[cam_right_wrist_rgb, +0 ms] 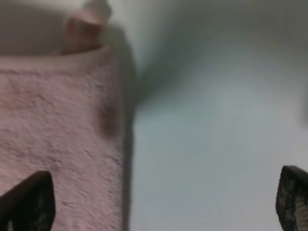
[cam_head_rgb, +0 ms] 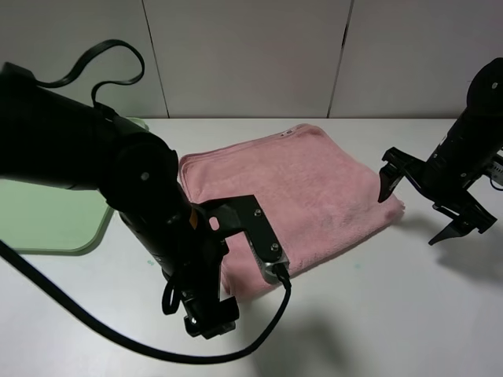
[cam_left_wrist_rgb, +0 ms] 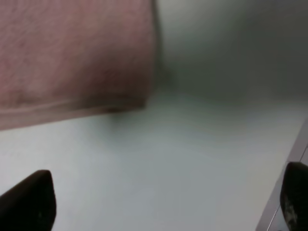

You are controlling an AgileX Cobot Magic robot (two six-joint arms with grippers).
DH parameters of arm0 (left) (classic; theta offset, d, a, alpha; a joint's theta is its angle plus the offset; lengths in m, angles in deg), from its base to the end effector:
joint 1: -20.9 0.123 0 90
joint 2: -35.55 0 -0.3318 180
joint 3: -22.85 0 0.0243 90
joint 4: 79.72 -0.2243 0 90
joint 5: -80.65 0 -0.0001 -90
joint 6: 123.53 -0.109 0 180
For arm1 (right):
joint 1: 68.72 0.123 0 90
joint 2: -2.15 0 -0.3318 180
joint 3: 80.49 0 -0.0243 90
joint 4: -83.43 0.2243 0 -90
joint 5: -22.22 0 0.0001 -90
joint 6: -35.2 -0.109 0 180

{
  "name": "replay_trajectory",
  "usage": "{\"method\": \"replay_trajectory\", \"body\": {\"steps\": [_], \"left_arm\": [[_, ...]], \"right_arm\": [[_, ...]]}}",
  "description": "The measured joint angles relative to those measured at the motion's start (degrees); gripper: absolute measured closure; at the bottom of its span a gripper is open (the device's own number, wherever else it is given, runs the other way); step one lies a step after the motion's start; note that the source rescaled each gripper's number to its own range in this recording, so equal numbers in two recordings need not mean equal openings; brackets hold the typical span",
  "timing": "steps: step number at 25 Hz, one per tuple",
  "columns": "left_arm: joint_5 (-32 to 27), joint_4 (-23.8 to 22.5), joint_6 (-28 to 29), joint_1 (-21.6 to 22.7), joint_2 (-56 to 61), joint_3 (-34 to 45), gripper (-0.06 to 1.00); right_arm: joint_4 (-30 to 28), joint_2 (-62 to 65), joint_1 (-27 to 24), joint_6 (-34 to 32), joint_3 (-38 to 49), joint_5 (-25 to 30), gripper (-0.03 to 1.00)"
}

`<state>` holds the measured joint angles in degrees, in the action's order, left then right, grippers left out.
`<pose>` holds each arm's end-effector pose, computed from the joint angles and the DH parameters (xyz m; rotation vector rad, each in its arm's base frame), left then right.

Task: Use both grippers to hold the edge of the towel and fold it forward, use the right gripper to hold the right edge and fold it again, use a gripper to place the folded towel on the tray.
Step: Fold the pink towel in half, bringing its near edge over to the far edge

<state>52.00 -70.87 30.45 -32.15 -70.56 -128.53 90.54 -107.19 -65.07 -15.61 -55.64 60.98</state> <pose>0.1739 -0.2446 0.1971 1.6872 2.3257 -0.2290 0.3001 0.0276 0.1893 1.3536 2.7489 0.2003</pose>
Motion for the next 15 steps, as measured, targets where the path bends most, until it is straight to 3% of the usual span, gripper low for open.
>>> {"method": "replay_trajectory", "body": {"steps": [8, 15], "left_arm": [[3.6, -0.7, 0.0, -1.2, -0.1, 0.0, 0.02], [3.9, -0.9, 0.0, -1.2, -0.1, 0.0, 0.02]], "right_arm": [[2.0, -3.2, 0.3, 1.2, -1.7, -2.8, -0.03], [2.1, -6.7, 3.8, 1.0, -4.1, -4.0, -0.03]]}}
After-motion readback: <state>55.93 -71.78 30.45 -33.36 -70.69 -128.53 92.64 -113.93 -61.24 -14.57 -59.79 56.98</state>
